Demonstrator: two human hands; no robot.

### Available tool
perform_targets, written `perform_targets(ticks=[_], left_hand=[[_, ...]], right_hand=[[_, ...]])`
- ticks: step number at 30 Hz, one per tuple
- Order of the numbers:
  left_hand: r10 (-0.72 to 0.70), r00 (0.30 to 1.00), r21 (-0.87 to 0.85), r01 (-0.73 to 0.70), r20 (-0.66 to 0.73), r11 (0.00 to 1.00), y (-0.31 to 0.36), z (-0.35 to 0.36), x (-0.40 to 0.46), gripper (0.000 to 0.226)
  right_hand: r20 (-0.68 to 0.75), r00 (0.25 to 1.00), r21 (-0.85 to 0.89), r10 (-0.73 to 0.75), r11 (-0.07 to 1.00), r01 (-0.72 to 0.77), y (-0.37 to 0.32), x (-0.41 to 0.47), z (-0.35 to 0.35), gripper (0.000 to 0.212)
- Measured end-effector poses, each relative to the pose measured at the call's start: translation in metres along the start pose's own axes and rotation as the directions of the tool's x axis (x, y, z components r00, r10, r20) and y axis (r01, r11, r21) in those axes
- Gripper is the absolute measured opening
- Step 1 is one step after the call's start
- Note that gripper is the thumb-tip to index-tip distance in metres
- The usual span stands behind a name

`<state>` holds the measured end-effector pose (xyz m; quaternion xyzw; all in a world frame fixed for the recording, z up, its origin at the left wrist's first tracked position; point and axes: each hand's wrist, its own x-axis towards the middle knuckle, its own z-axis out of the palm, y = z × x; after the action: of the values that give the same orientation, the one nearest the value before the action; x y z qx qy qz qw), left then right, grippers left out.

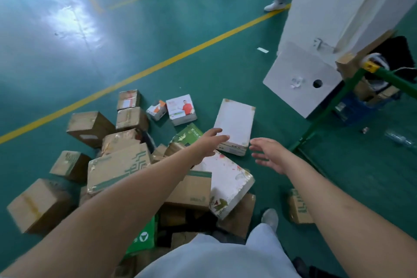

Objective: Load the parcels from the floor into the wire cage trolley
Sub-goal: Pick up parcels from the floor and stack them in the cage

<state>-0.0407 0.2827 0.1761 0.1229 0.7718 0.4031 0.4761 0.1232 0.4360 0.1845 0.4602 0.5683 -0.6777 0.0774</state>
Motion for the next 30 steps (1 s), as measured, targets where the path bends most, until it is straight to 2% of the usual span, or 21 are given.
perform_targets(ticks=[6,12,15,18,22,30], left_hand=[[-0.104,0.985,-0.052,0.097,-0.14,0.994,0.008,-0.012,0.049,0.06],[-0.205,0.944,-0.11,0.182,-0.26,0.977,0.048,0.011,0.134,0.063],[-0.223,0.938,-0.043,0.22,-0.264,0.975,0.068,0.026,0.18,0.057],[-0.296,0.912,-0.09,0.282,-0.283,0.955,0.07,0.03,0.237,0.061],[-0.343,0.899,-0.125,0.321,-0.273,0.939,0.039,0.026,0.328,0.065],[-0.47,0.855,-0.154,0.446,-0.217,0.882,-0.107,0.019,0.485,0.076]], right_hand=[[0.139,0.989,-0.103,0.056,0.994,-0.042,-0.038,0.08,-0.023,0.028],[0.249,0.958,-0.17,0.142,0.98,-0.101,-0.079,0.195,-0.085,0.022],[0.243,0.959,-0.148,0.148,0.982,-0.114,-0.09,0.268,-0.113,0.018],[0.231,0.954,-0.126,0.19,0.978,-0.164,-0.081,0.346,-0.12,0.016],[0.215,0.947,-0.124,0.239,0.968,-0.216,-0.039,0.443,-0.111,0.016],[0.142,0.922,-0.113,0.361,0.931,-0.347,0.075,0.594,-0.085,0.009]])
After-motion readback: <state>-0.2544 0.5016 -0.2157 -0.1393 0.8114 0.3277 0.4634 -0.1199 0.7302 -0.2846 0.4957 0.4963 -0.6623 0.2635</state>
